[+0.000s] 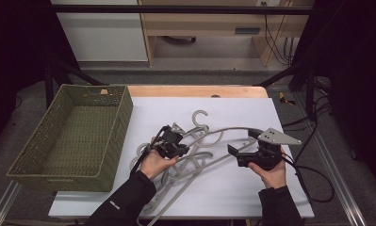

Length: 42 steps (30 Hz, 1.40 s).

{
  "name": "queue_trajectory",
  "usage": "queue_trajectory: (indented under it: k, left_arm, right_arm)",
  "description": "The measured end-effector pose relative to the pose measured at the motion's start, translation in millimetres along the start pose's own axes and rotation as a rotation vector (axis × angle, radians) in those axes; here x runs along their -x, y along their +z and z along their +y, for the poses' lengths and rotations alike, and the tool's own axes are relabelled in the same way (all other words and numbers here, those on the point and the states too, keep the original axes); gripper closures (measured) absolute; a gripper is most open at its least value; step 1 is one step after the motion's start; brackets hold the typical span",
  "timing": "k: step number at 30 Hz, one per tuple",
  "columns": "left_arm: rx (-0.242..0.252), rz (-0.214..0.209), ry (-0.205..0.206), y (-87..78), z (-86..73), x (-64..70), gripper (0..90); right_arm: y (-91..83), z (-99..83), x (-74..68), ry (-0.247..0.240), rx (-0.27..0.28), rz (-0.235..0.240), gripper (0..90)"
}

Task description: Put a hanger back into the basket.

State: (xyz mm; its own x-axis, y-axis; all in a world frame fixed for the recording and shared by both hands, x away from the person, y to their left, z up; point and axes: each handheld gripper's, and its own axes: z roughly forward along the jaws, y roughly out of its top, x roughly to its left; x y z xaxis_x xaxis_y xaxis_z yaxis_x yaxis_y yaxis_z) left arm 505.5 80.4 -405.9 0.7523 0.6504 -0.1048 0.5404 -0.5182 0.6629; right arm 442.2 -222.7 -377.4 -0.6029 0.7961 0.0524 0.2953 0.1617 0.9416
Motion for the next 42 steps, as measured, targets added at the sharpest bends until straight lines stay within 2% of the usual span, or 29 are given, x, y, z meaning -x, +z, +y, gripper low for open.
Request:
queue_trajectory:
  k: [1, 2, 5, 6, 8, 16, 17, 18, 19, 21, 23, 24, 30, 32, 33, 34, 37, 42]
  left_arm:
    - [0.000, 0.000, 0.000, 0.0, 0.0, 0.0, 81.8]
    - [0.027, 0.010, 0.005, -8.6, 0.6, -0.7, 81.7]
    - [0.064, 0.034, 0.009, -23.6, 1.4, -0.9, 81.7]
    - [0.064, 0.034, 0.009, -23.6, 1.4, -0.9, 81.7]
    - [0.109, 0.057, -0.007, -41.1, 2.7, -3.9, 81.7]
    - [0.190, 0.135, -0.038, -99.0, 4.9, -21.0, 81.7]
    - [0.190, 0.135, -0.038, -99.0, 4.9, -21.0, 81.7]
    - [0.208, 0.150, -0.044, -114.9, 4.1, -26.5, 81.7]
    - [0.208, 0.150, -0.044, -114.9, 4.1, -26.5, 81.7]
    - [0.233, 0.182, -0.043, -140.4, 1.1, -34.6, 81.7]
    - [0.241, 0.191, -0.047, -145.8, 0.3, -36.3, 81.7]
    - [0.249, 0.215, -0.047, -160.3, -2.7, -42.1, 81.7]
    - [0.277, 0.268, -0.070, -198.0, -17.6, -64.3, 81.7]
    - [0.289, 0.288, -0.081, -208.5, -23.1, -71.6, 81.7]
    - [0.289, 0.288, -0.081, -208.5, -23.1, -71.6, 81.7]
    - [0.294, 0.307, -0.090, -218.5, -28.3, -79.0, 81.7]
    - [0.295, 0.340, -0.102, -232.4, -37.0, -91.1, 81.7]
    - [0.293, 0.385, -0.121, -247.3, -51.5, -109.6, 81.7]
  right_arm:
    - [-0.3, 0.2, 0.1, 0.000, 0.001, -0.001, 4.4]
    - [-0.8, 0.4, 0.3, 0.000, 0.003, -0.004, 4.3]
    - [-2.5, 1.2, 0.8, 0.007, 0.008, -0.006, 4.3]
    - [-3.2, 1.5, 1.0, 0.009, 0.011, -0.010, 4.2]
    - [-5.0, 2.2, 1.5, 0.011, 0.014, -0.015, 4.0]
    - [-14.2, 4.9, 6.2, 0.021, 0.026, -0.032, 2.8]
    - [-15.4, 5.1, 6.8, 0.021, 0.029, -0.034, 2.8]
    - [-16.5, 5.3, 7.3, 0.025, 0.033, -0.035, 2.7]
    - [-16.5, 5.3, 7.3, 0.025, 0.033, -0.035, 2.7]
    - [-18.8, 5.5, 9.2, 0.028, 0.036, -0.041, 2.7]
    - [-19.5, 5.3, 10.1, 0.028, 0.037, -0.040, 2.7]
    - [-20.3, 5.3, 10.6, 0.032, 0.037, -0.043, 2.5]
    - [-24.1, 6.5, 12.3, 0.032, 0.046, -0.050, 1.8]
    - [-24.6, 6.6, 12.6, 0.033, 0.045, -0.055, 1.5]
    - [-24.6, 6.6, 12.6, 0.033, 0.045, -0.055, 1.5]
    - [-24.7, 6.5, 12.8, 0.032, 0.043, -0.057, 1.2]
    - [-24.6, 6.2, 13.0, 0.031, 0.041, -0.060, 1.1]
    - [-24.4, 6.1, 13.4, 0.032, 0.040, -0.061, 1.0]
